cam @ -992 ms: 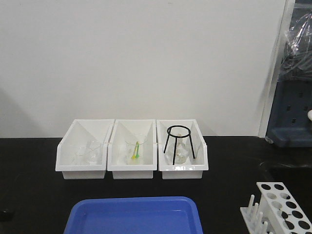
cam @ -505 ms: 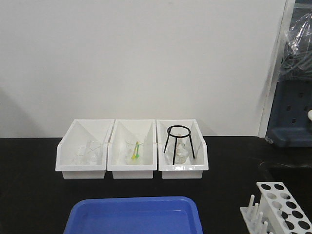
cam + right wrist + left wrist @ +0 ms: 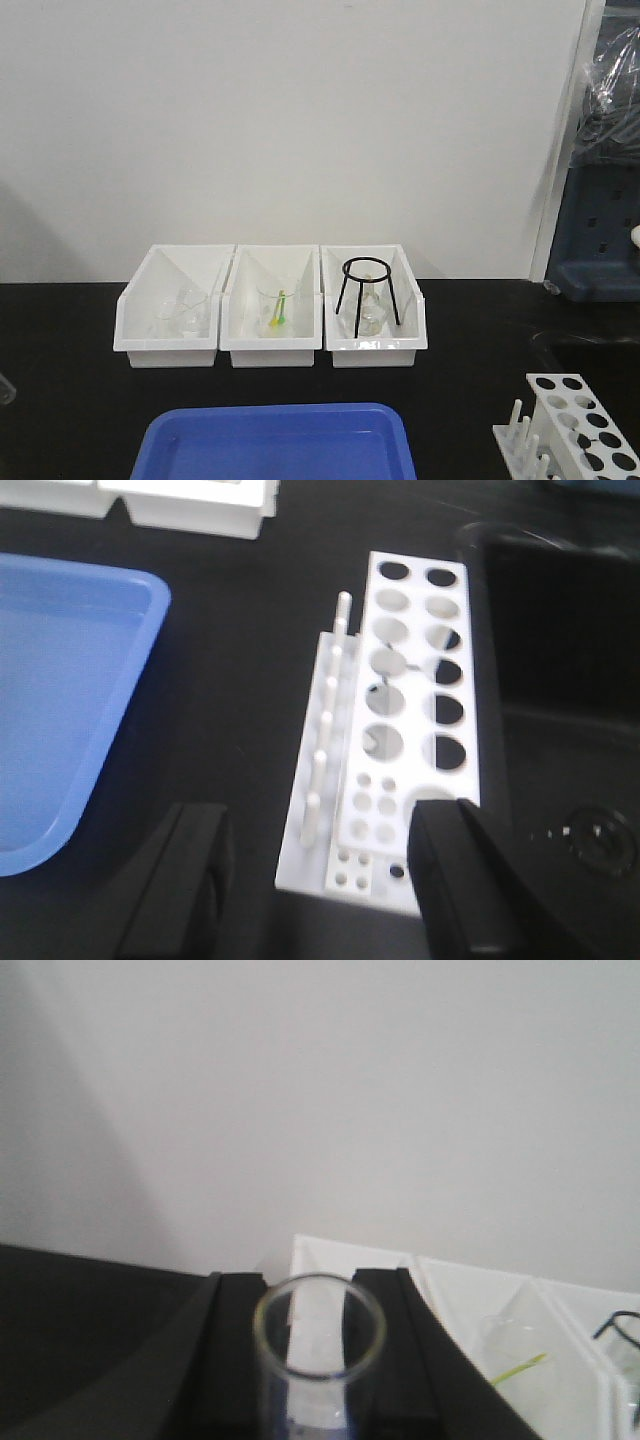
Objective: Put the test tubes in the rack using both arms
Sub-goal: 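Lift the test tube out of the beaker with the left gripper, then bring the right gripper to the tube held by the left gripper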
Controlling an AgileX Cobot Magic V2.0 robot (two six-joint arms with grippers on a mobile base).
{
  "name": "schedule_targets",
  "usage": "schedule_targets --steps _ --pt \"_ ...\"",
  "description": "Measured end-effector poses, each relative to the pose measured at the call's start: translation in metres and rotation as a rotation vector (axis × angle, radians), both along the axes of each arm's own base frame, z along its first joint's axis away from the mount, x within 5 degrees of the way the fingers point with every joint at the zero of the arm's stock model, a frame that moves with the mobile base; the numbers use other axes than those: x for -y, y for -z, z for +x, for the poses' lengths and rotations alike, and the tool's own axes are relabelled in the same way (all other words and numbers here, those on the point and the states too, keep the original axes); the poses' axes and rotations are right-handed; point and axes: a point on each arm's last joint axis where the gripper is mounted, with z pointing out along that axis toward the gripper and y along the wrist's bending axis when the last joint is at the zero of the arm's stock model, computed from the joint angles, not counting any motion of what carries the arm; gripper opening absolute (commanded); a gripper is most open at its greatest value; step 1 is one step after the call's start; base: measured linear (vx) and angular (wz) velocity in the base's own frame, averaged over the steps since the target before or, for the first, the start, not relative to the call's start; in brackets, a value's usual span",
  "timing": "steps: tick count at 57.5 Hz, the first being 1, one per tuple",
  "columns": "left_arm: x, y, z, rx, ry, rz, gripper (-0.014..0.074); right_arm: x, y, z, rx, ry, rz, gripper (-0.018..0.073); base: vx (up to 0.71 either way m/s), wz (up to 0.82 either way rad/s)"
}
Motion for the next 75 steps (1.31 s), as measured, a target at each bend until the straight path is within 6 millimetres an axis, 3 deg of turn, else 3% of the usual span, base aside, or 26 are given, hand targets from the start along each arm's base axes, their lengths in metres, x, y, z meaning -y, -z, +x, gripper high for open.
schedule_targets --steps 11,20,26,35,48,61,75 --pt "0.021 -0.025 0.003 0.037 0.122 -0.077 -0.0006 -0.007 -0.013 0.021 0.096 -0.085 -0.003 0.0462 0.00 0.00" --pt "0.038 -0.026 0.000 0.024 0.216 -0.143 -0.0005 -0.009 -0.016 0.031 0.152 -0.073 0.062 0.0462 0.00 0.00" --pt "0.050 -0.026 -0.002 0.016 0.285 -0.156 -0.0005 -0.013 -0.014 0.033 0.071 -0.133 0.044 0.0462 0.00 0.00" --pt "0.075 -0.014 0.003 -0.027 0.417 -0.181 -0.0005 -0.022 -0.015 0.040 -0.112 -0.240 0.070 0.0462 0.00 0.00" --pt "0.109 0.011 0.017 -0.078 0.587 -0.239 -0.0004 -0.033 -0.036 0.071 -0.079 -0.307 0.089 0.0462 0.00 0.00" --pt "0.129 0.033 0.028 -0.106 0.687 -0.274 -0.0004 -0.099 -0.053 0.097 -0.007 -0.519 0.088 0.0462 0.00 0.00" --pt "0.131 0.036 0.029 -0.110 0.700 -0.279 -0.0004 -0.179 -0.046 0.120 -0.049 -0.689 0.007 0.0463 0.00 0.00"
